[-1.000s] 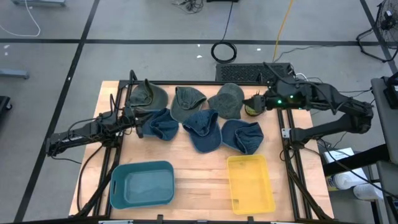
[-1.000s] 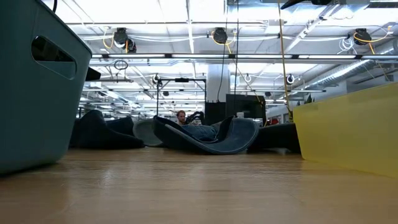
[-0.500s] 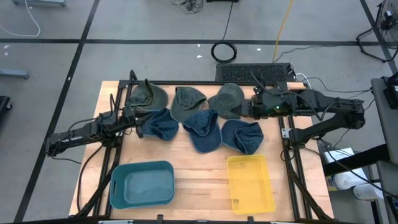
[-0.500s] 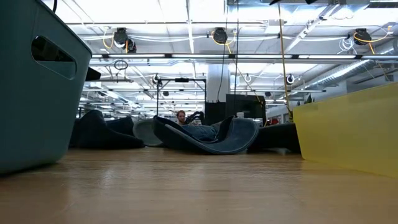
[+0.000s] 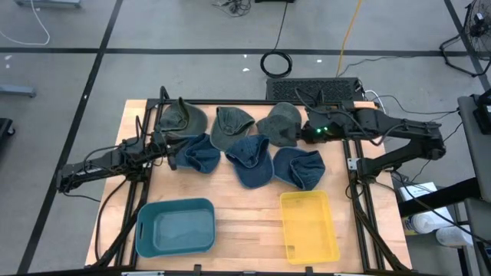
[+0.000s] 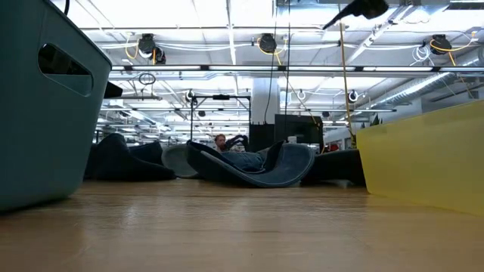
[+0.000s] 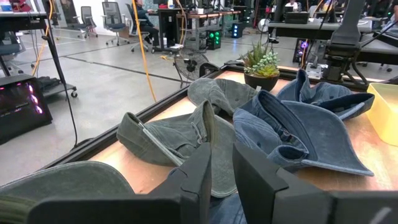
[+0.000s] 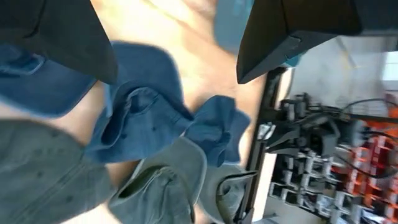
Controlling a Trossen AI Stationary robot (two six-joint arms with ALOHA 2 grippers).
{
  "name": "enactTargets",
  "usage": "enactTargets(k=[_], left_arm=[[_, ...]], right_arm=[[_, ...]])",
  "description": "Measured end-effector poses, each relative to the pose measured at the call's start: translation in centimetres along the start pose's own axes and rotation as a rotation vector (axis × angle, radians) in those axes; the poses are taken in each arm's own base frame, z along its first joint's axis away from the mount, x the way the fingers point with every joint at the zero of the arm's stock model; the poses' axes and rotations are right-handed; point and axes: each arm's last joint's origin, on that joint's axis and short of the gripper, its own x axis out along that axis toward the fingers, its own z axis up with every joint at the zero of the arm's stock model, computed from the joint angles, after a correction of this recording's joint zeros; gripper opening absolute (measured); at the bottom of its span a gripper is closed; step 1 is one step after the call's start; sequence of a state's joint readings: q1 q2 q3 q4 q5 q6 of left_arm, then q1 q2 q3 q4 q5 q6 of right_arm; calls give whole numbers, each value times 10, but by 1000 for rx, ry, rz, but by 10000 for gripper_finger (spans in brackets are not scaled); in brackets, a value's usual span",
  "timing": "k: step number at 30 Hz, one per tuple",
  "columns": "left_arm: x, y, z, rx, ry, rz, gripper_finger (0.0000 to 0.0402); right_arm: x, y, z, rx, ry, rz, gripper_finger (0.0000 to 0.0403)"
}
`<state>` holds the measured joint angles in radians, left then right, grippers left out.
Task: Pick & Place hat
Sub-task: Put the right dark blue cap into the blue bin
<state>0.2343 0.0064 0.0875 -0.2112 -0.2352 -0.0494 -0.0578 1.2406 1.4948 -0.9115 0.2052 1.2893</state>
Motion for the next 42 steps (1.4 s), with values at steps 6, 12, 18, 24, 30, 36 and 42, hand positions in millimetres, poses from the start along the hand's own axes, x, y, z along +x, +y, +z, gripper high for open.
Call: enactTargets(k=[6,12,18,24,30,36,42], left_arm=[[0,0,0,0,0,0,74],[0,0,0,0,0,0,74],[0,0,0,0,0,0,74],[0,0,0,0,0,0,74],[0,0,0,0,0,0,74],[0,0,0,0,0,0,74],[0,0,0,0,0,0,74]], right_arm=[[16,-4,14,-82,38,-40,318],[31,-9,26,-161,92,-73,318],[43,-18,36,-300,142,-120,318],[51,-27,41,-462,162,-155,318],[66,-45,34,-637,259,-179,318],[83,-64,22,-789,367,-164,318],[97,-83,13,-974,415,-134,318]])
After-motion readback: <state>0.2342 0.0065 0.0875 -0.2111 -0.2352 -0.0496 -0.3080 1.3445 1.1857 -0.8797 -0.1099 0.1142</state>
